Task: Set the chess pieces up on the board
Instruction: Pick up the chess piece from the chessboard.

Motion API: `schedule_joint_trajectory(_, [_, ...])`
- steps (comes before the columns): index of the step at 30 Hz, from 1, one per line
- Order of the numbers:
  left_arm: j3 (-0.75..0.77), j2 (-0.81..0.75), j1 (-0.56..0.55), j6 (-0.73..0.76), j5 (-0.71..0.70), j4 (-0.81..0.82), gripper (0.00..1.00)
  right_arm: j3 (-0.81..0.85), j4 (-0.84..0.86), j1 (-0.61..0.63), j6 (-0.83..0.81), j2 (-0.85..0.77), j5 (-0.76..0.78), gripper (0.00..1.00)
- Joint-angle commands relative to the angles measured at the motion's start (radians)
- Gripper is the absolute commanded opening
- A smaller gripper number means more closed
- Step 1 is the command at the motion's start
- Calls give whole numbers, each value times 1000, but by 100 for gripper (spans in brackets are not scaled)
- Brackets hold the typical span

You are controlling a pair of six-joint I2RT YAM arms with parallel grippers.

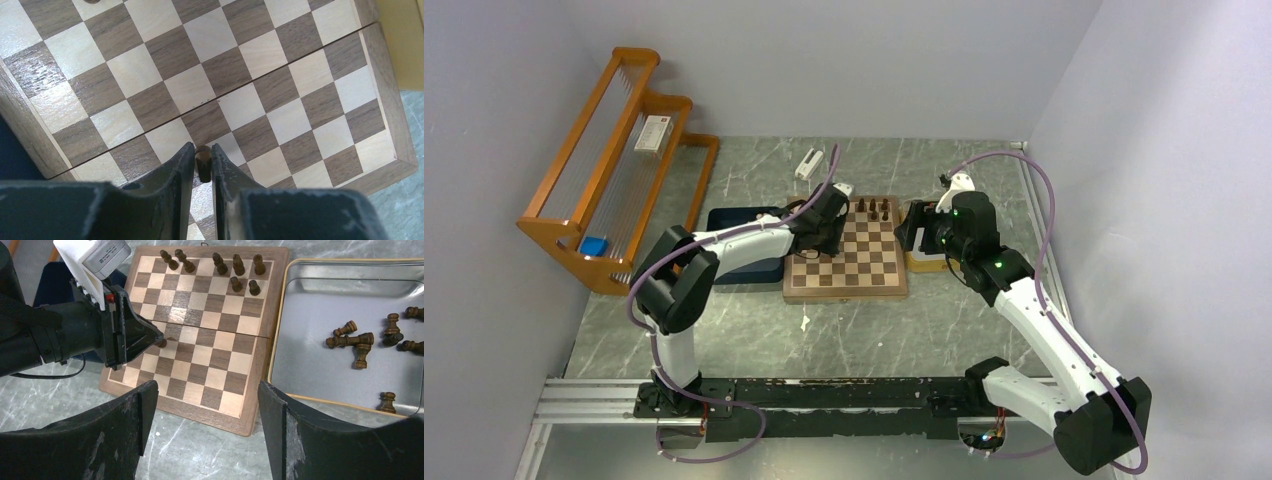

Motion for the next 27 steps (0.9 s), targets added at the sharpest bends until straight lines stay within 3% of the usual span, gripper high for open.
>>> schedule_joint_trajectory(1, [36, -3, -10, 16, -17, -7, 21, -14, 11, 1, -13, -20, 11, 77])
schedule_joint_trajectory(6, [64, -19, -10, 28, -28, -48, 13, -22, 19, 1, -8, -8, -1, 77])
schedule_joint_trajectory(16, [186, -7, 16, 81, -138, -131, 12, -32, 19, 1, -16, -10, -2, 77])
schedule_joint_trajectory(27, [300, 55, 190, 87, -86, -114, 12, -18, -8, 1, -22, -9, 11, 77])
